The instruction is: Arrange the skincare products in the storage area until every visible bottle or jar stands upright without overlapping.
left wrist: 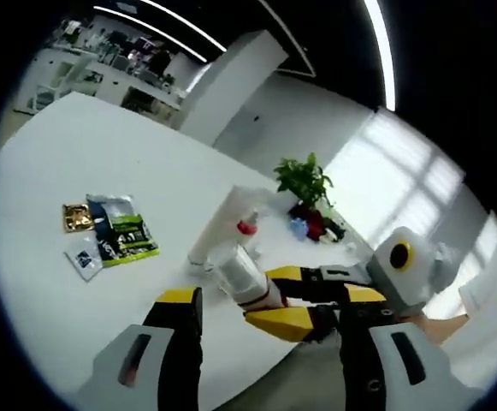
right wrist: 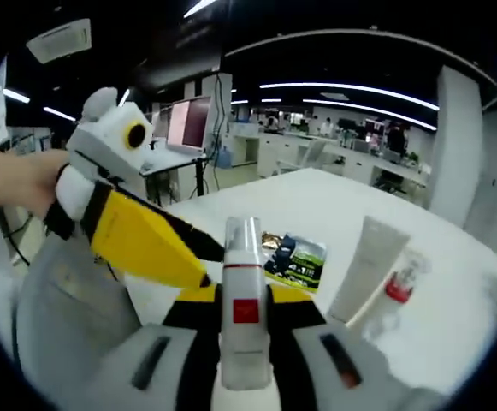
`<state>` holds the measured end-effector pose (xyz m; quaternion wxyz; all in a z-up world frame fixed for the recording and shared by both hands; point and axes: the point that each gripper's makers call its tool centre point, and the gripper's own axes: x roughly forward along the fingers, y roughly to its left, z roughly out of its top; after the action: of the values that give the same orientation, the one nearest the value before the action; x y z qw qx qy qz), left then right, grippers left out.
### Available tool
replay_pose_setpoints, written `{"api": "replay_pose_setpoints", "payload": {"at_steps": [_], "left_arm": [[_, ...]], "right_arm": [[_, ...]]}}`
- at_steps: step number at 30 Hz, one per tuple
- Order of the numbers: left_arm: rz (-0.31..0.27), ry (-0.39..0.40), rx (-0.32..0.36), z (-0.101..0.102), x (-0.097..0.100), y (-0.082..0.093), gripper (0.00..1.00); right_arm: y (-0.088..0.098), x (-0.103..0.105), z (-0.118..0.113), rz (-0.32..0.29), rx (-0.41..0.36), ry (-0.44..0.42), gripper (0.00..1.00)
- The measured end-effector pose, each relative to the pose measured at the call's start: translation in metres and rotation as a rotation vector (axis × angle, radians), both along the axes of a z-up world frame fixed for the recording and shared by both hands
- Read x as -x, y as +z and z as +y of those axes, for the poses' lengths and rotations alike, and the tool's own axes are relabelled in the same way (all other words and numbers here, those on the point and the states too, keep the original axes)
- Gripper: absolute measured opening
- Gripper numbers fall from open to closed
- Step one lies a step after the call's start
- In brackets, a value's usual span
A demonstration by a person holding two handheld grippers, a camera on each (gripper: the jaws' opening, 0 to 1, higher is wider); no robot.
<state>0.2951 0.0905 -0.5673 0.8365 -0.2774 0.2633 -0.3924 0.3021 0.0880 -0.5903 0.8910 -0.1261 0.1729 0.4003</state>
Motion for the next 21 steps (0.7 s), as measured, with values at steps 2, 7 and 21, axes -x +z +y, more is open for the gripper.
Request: {"api": "replay_pose_setpoints", "payload": {"at_steps": [2, 7, 21], "left_arm": [[0.011, 0.005, 0.039, -0.005, 0.000, 0.003, 0.58], [0.019, 0.007, 0.067, -0.014, 0.001, 0.005, 0.50], [0.027, 0.004, 0.102, -0.027, 0.005, 0.006, 0.30]], "right_arm": [[0.005, 0.003, -0.002, -0.008, -0.011, -0.002, 0.20], [0.013, 0.006, -0.005, -0.030, -0.028, 0.003, 0.20], [0.022, 0.015, -0.009, -0.047, -0.062, 0.000, 0.20]]}}
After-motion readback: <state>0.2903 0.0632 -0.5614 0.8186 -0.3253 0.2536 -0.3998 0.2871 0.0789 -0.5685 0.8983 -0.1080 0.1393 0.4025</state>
